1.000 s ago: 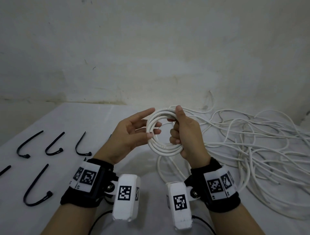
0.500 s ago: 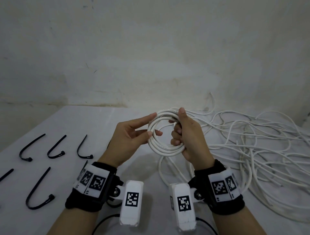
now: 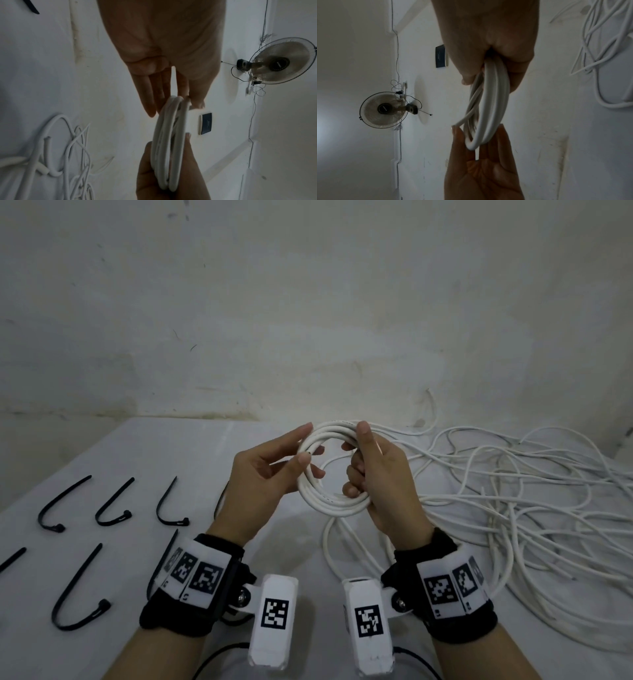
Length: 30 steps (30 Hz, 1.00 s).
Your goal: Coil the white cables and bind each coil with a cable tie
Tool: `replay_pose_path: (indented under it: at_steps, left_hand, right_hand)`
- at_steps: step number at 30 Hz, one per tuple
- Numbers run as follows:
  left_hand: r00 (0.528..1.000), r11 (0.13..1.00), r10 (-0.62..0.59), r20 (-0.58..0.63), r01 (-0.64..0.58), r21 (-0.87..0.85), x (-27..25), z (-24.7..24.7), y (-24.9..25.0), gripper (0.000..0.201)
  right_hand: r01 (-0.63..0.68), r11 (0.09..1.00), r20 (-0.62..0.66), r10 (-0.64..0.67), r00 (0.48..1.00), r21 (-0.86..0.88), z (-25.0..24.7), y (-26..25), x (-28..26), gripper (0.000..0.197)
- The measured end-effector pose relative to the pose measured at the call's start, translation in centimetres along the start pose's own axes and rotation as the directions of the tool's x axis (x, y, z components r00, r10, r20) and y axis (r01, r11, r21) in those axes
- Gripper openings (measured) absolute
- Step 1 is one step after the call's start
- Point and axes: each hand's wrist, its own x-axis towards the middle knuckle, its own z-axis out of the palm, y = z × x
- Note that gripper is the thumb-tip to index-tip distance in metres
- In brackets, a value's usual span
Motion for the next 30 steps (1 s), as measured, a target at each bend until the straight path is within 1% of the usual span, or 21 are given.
replay_pose_path:
  at_steps: [3, 4, 6, 8, 10, 14, 20, 22, 24, 25, 27, 30]
  left_hand:
    - [1.000, 1.000, -0.006, -0.009, 0.006, -0.015, 0.03, 0.25, -0.35, 0.040]
    - [1.000, 1.000, -0.008, -0.008, 0.008, -0.018, 0.02, 0.30, -0.44, 0.038]
    - [1.000, 1.000, -0.009, -0.010, 0.009, -0.022, 0.02, 0.36, -0.60, 0.036]
    - [1.000, 1.000, -0.012, -0.008, 0.012, -0.024, 0.03, 0.38, -0.69, 0.036]
    - [1.000, 1.000, -0.014, -0.015, 0.014, -0.028, 0.07, 0.39, -0.74, 0.035]
    - [0.999, 0.999, -0.010, -0.034, 0.009, -0.031, 0.14, 0.34, -0.60, 0.034]
    - [0.999, 0.999, -0.032, -0.002, 0.032, -0.037, 0.18, 0.55, -0.91, 0.039]
    - [0.999, 0.998, -0.037, 0.011, 0.038, -0.045, 0.19, 0.54, -0.97, 0.040]
    - [0.999, 0.996, -0.048, 0.009, 0.048, -0.080, 0.21, 0.41, -0.98, 0.040]
    - [0.998, 0.994, -0.057, 0.005, 0.057, -0.097, 0.23, 0.35, -0.98, 0.040]
    - [0.998, 0.992, -0.069, 0.006, 0.069, -0.107, 0.25, 0.34, -1.01, 0.040]
    - [0.996, 0.989, -0.086, 0.031, 0.089, -0.117, 0.25, 0.38, -1.04, 0.041]
  right_hand:
    - [0.077, 0.995, 0.028, -0.076, 0.997, -0.066, -0.19, -0.01, 0.00, 0.015]
    - [0.108, 0.989, 0.027, -0.106, 0.994, -0.097, -0.23, -0.02, -0.04, 0.011]
    - [0.173, 0.970, 0.010, -0.174, 0.985, -0.169, -0.28, 0.05, -0.11, 0.010]
    - [0.203, 0.955, -0.019, -0.212, 0.977, -0.215, -0.27, 0.09, -0.12, 0.010]
    - [0.181, 0.967, -0.030, -0.190, 0.981, -0.179, -0.24, 0.10, -0.11, 0.012]
    - [0.081, 0.997, -0.010, -0.081, 0.997, 0.000, 0.09, 0.07, -0.11, 0.016]
    - [0.124, 0.992, -0.060, -0.125, 0.990, -0.024, 0.19, 0.44, -0.02, 0.019]
    - [0.146, 0.989, -0.042, -0.147, 0.988, -0.037, 0.12, 0.47, -0.06, 0.015]
    - [0.169, 0.984, 0.005, -0.169, 0.986, -0.049, 0.19, 0.46, -0.11, 0.009]
    - [0.171, 0.984, 0.026, -0.170, 0.985, -0.044, 0.23, 0.45, -0.13, 0.012]
    - [0.147, 0.989, 0.038, -0.146, 0.989, -0.014, 0.27, 0.41, -0.05, 0.024]
    - [0.110, 0.994, -0.025, -0.110, 0.994, 0.022, 0.41, 0.29, 0.26, 0.031]
